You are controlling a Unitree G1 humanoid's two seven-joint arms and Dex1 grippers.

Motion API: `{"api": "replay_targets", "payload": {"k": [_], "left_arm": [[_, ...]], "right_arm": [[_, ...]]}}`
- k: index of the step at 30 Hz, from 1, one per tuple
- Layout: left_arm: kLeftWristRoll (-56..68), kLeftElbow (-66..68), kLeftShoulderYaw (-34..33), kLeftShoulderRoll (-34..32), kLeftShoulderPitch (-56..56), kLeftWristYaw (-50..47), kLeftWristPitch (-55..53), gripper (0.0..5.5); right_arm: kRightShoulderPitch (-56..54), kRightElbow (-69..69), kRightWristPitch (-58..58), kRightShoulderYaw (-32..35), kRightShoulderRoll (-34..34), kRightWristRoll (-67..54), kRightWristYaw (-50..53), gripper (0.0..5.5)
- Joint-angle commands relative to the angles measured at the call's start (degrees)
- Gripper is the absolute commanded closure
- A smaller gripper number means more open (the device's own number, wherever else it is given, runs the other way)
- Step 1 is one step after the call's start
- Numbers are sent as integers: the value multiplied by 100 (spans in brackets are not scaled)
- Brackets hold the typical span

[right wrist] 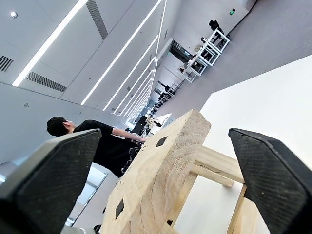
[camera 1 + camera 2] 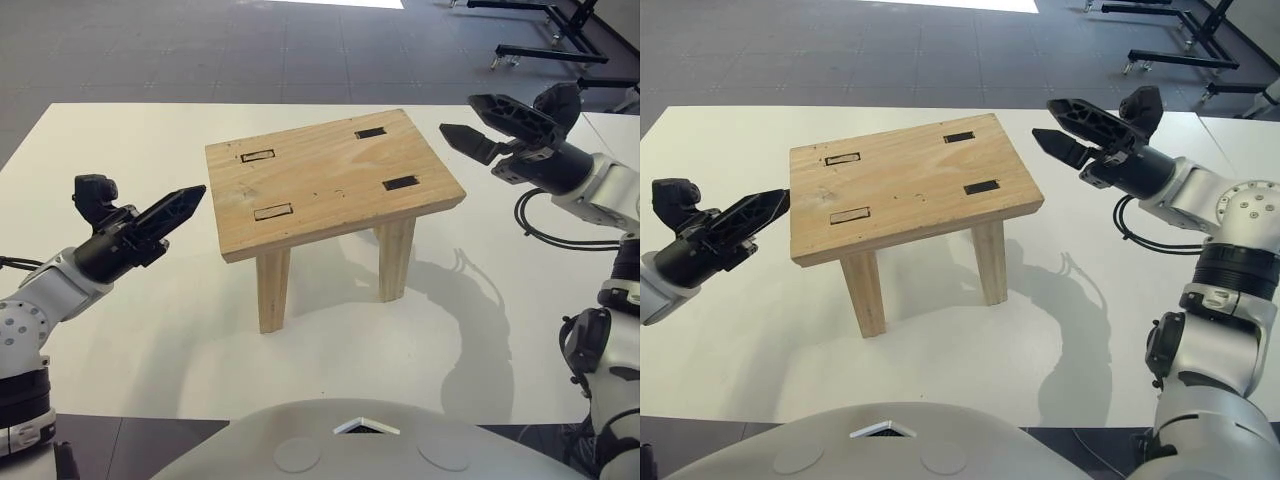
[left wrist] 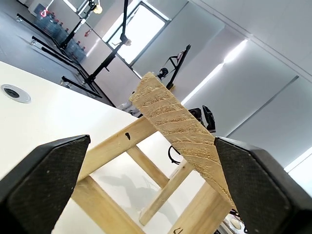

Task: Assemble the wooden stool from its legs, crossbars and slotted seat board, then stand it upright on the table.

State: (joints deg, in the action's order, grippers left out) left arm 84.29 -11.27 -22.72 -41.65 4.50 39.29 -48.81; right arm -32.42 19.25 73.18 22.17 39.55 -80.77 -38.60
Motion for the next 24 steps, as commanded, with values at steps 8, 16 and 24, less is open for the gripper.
{"api": "replay_targets", "payload": {"k": [8,16,24], "left_arm": [[-1947,-2060,-864,1265,-35,-983,2473,84],[-4778,-2675,702,2523,569,-1577,3981,84],[-5558,-940,1214,2855,-121,-1376,4912,84]], "right_arm": [[2041,-3074,-5884,-932,-2357,4169,468,67],[2357,-3175,-7418,-1273,-3333,5383,1373,67],[2385,-2817,-7694,-1694,-3692,5494,1431,67]]}}
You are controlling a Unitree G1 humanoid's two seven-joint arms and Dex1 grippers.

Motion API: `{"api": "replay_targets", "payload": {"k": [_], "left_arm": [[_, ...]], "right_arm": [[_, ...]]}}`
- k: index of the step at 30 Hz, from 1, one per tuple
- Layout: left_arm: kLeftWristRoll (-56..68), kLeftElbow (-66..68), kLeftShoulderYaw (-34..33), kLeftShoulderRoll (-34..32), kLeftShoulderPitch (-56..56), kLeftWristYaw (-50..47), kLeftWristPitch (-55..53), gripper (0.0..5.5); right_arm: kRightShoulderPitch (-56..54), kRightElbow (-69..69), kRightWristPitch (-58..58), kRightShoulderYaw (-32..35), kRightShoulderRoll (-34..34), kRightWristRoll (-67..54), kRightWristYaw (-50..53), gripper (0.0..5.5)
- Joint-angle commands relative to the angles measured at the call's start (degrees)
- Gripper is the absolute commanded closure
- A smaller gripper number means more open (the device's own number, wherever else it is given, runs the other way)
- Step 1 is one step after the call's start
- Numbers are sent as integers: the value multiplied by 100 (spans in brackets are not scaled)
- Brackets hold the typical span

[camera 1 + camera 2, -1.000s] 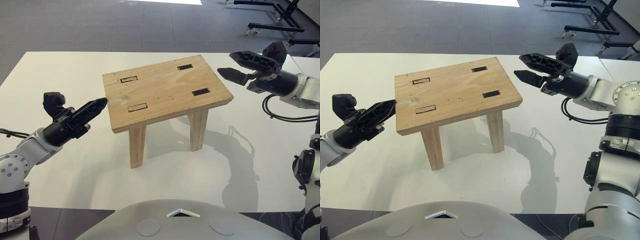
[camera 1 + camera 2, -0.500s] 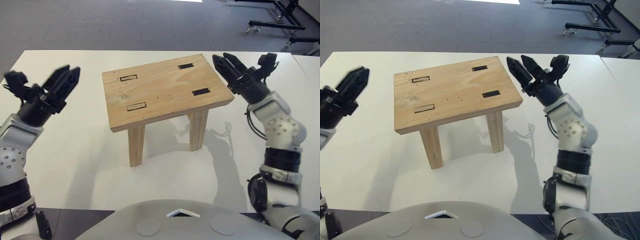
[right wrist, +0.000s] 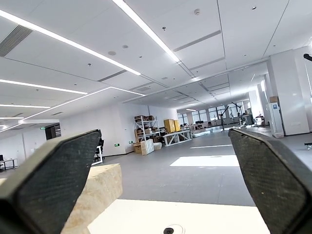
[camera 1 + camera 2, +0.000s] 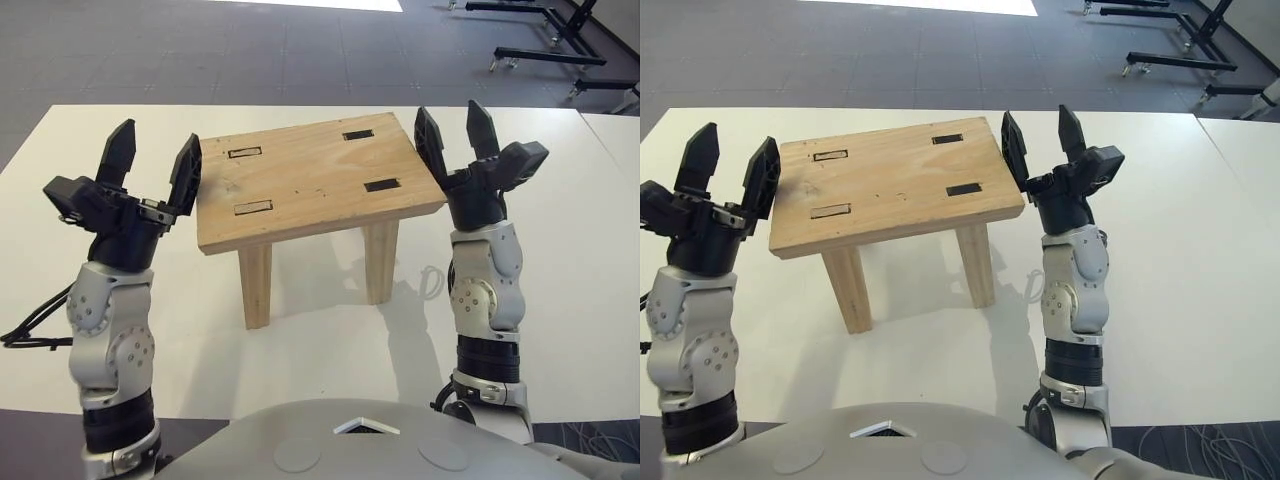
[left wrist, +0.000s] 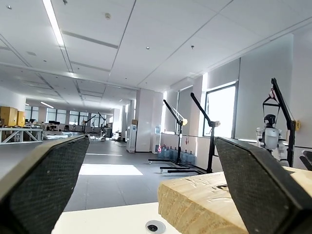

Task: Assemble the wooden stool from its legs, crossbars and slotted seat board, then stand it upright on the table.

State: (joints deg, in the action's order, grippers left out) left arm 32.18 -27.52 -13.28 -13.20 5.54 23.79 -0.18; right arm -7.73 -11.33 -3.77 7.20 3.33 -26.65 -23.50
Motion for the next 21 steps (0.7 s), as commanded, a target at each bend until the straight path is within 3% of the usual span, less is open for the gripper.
{"api": "replay_targets", "payload": {"k": [1,9,16,21], "left_arm": [[-359,866,306,2,-371,219,109,84],[-566,1804,902,225,-1273,356,409,84],[-1086,3278,657,210,-2349,42,1055,84],[-1075,3180,532,260,-2264,46,1209,84]], "right_arm": [[-116,292,-52,-195,-68,97,-69,67],[-1100,1281,-654,566,617,217,37,67],[-1037,1415,-927,396,331,468,269,67],[-1190,2093,-1327,553,291,748,627,67]]}}
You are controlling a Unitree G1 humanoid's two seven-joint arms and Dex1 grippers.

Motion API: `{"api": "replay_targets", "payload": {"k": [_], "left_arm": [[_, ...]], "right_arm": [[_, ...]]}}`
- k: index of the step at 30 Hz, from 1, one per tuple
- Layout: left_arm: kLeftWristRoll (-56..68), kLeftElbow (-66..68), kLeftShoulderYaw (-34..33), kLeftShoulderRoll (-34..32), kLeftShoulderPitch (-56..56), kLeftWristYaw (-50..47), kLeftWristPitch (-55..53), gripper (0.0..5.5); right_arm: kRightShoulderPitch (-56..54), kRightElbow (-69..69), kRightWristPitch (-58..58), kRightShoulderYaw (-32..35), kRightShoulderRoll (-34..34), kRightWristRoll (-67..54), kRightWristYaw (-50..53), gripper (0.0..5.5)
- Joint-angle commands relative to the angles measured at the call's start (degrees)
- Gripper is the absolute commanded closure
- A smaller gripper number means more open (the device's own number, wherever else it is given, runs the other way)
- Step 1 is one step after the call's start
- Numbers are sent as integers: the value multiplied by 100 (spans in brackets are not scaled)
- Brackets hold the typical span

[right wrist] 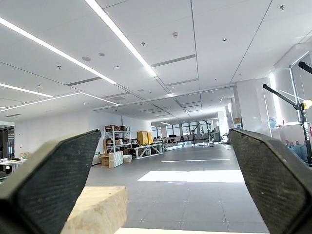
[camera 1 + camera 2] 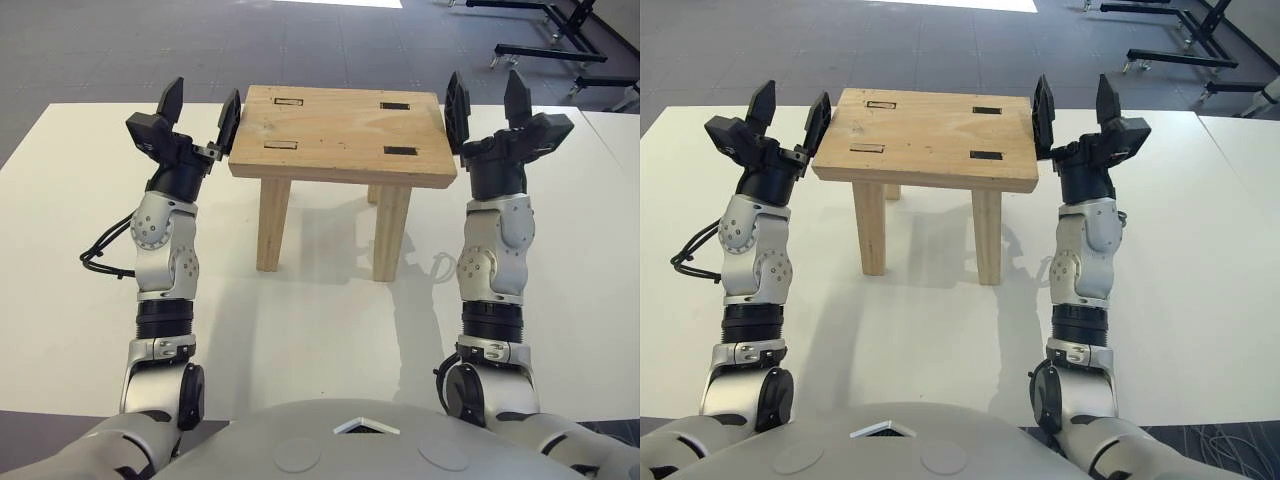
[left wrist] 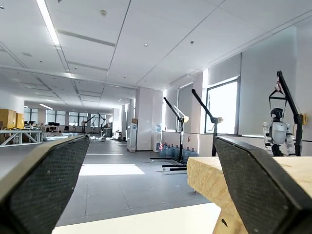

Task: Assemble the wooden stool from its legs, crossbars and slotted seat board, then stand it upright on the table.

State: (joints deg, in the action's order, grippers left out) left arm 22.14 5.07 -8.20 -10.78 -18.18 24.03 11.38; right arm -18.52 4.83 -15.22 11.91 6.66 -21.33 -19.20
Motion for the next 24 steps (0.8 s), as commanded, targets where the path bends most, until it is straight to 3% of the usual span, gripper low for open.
{"api": "replay_targets", "payload": {"k": [1,10,24], "left_arm": [[-80,-141,26,28,160,19,54,84],[-734,-620,-275,-156,575,-721,-17,84],[-1679,-912,-384,-325,584,-1538,38,84]], "right_arm": [[-147,581,-257,109,-52,253,270,67],[-658,666,-140,67,29,423,600,67],[-394,308,111,-250,-15,1054,1126,67]]}}
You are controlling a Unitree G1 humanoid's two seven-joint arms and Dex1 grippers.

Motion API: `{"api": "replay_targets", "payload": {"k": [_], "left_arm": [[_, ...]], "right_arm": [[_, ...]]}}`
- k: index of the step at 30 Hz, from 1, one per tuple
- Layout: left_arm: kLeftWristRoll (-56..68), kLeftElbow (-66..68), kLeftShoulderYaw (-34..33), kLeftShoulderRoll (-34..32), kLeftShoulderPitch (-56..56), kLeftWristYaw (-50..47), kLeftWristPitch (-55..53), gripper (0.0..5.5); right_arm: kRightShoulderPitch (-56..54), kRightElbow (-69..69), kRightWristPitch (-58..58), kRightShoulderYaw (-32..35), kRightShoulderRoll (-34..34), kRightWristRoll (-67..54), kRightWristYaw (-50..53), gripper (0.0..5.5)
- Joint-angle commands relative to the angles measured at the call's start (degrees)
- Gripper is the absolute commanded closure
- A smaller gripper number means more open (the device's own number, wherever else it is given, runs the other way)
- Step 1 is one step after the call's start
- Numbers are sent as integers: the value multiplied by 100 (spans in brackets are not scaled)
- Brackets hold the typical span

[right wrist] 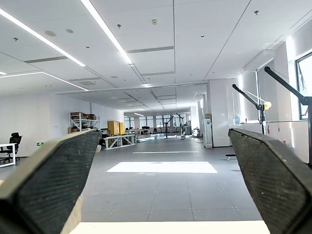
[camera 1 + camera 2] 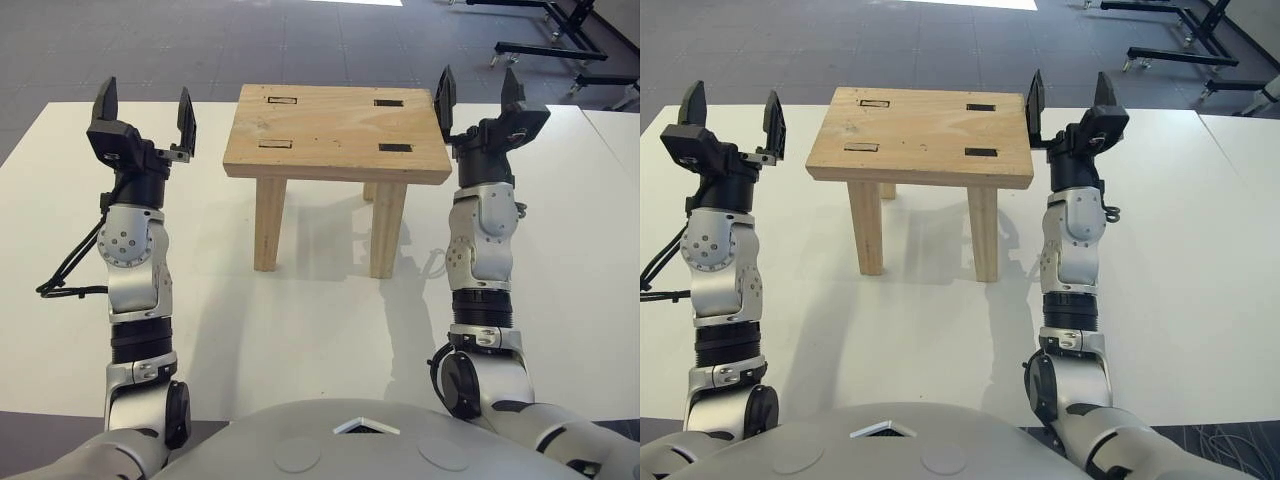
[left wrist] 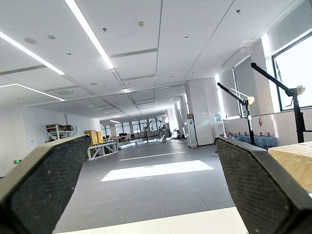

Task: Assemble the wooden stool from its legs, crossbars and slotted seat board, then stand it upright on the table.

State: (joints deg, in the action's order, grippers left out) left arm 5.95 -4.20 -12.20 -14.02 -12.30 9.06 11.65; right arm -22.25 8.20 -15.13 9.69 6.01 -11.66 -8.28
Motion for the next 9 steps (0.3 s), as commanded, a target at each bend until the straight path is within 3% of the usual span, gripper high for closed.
{"api": "replay_targets", "payload": {"k": [1,9], "left_arm": [[-58,14,21,-17,-15,-45,1,84],[55,0,-96,-159,-110,-41,-160,84]], "right_arm": [[-46,-22,110,-31,68,119,57,67],[-188,-63,494,-22,164,371,411,67]]}}
